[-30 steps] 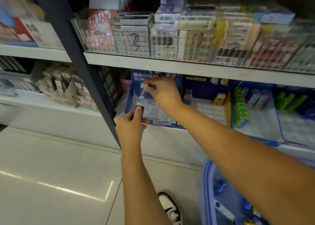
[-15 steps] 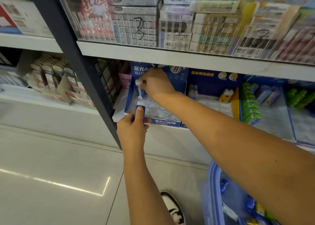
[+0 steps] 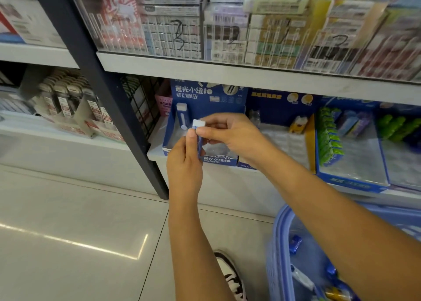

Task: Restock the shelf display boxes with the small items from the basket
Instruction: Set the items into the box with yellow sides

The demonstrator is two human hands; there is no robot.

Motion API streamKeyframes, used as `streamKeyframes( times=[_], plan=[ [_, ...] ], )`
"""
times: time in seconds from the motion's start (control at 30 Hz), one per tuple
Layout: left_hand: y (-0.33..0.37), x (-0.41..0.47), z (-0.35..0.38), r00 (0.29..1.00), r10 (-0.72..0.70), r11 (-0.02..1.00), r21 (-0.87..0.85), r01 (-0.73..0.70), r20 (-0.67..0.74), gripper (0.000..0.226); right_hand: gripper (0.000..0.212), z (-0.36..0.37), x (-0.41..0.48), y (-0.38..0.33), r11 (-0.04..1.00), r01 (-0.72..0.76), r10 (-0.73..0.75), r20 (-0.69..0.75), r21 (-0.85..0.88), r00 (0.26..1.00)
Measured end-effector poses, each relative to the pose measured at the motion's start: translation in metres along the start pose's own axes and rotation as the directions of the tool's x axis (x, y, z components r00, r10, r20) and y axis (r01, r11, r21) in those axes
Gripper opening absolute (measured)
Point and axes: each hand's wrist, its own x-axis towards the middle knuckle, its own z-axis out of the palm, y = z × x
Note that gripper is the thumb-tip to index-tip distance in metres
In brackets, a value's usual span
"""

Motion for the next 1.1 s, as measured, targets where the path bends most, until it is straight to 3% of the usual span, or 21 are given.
streamKeyframes(
  times=[0.1,0.2,0.27,0.43,0.67,0.87,0.97,1.03,1.1],
  plan=[
    [-0.001,-0.001,-0.003,0.993,0.081,0.988,0.138,-0.069,-0.081,0.023,0.019,0.003,0.010,0.000,0.996,0.078,-0.084,-0.179,-0.040,0.980],
    [-0.006,-0.003,-0.011,0.990,0.126,0.932,0.351,-0.095,-0.067,0.042,0.013,0.005,0.025,0.000,0.944,0.149,-0.255,-0.365,-0.295,0.895],
    [-0.009,-0.004,-0.011,0.994,0.108,0.888,0.447,-0.111,0.033,0.044,0.018,0.004,0.036,-0.001,0.873,0.160,-0.344,-0.348,-0.460,0.872],
    [-0.015,-0.007,-0.006,0.970,0.078,0.817,0.543,-0.194,0.230,0.040,0.024,0.007,0.057,0.002,0.676,0.131,-0.352,-0.161,-0.725,0.922],
    [-0.019,-0.003,-0.006,0.971,0.096,0.799,0.565,-0.207,0.220,0.038,0.026,0.002,0.066,0.008,0.603,0.129,-0.312,-0.085,-0.787,0.946],
    [-0.021,-0.002,-0.001,0.977,0.106,0.807,0.559,-0.192,0.183,0.039,0.024,0.002,0.065,0.010,0.632,0.091,-0.260,-0.100,-0.770,0.960],
    [-0.015,-0.007,0.004,0.988,0.143,0.854,0.497,-0.156,0.064,0.035,0.026,-0.001,0.046,0.004,0.680,0.071,-0.206,-0.097,-0.730,0.974],
    [-0.007,-0.015,0.007,0.979,0.195,0.881,0.448,-0.152,-0.052,0.029,0.022,-0.012,0.017,0.000,0.712,0.094,-0.256,-0.132,-0.696,0.957],
    [0.005,-0.023,0.012,0.970,0.241,0.891,0.405,-0.206,-0.038,0.030,0.015,-0.031,-0.027,-0.004,0.740,0.148,-0.349,-0.186,-0.656,0.919]
  ],
)
